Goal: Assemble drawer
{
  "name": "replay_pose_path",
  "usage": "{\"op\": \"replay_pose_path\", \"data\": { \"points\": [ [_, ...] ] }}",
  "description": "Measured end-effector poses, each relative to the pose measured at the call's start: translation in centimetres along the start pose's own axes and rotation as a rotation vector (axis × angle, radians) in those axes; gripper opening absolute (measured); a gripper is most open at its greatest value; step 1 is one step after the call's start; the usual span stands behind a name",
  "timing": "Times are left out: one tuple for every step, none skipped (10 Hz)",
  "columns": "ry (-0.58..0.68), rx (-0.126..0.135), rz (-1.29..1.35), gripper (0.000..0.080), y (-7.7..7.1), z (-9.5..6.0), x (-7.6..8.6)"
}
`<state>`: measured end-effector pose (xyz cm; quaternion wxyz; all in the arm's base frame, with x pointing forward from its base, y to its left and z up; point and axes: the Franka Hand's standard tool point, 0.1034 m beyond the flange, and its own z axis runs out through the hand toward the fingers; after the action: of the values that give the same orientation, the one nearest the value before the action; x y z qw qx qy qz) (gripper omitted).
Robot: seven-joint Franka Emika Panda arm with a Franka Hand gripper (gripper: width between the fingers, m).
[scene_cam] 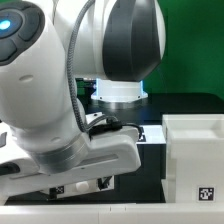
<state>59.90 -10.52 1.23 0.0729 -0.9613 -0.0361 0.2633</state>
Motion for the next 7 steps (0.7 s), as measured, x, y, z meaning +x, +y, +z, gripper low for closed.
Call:
{"op": "replay_pose_path", "data": {
  "points": [
    [-0.002,0.007,0.023,0.0649,0.25,-0.03,-0.15],
    [0.001,0.012,0.033,0.0649,0.26,-0.15,-0.13],
    [0.000,0.011,0.030,0.0649,0.22,-0.05,-0.09],
    [0.000,0.012,0.030,0.0649,0.22,-0.02,-0.09],
    [0.000,0.012,0.030,0.0649,0.23,-0.01,-0.09],
    [-0.001,0.012,0.031,0.0649,0.26,0.04,-0.11],
    [-0.029,0.000,0.055,0.0649,0.40,0.33,-0.48]
  ]
}}
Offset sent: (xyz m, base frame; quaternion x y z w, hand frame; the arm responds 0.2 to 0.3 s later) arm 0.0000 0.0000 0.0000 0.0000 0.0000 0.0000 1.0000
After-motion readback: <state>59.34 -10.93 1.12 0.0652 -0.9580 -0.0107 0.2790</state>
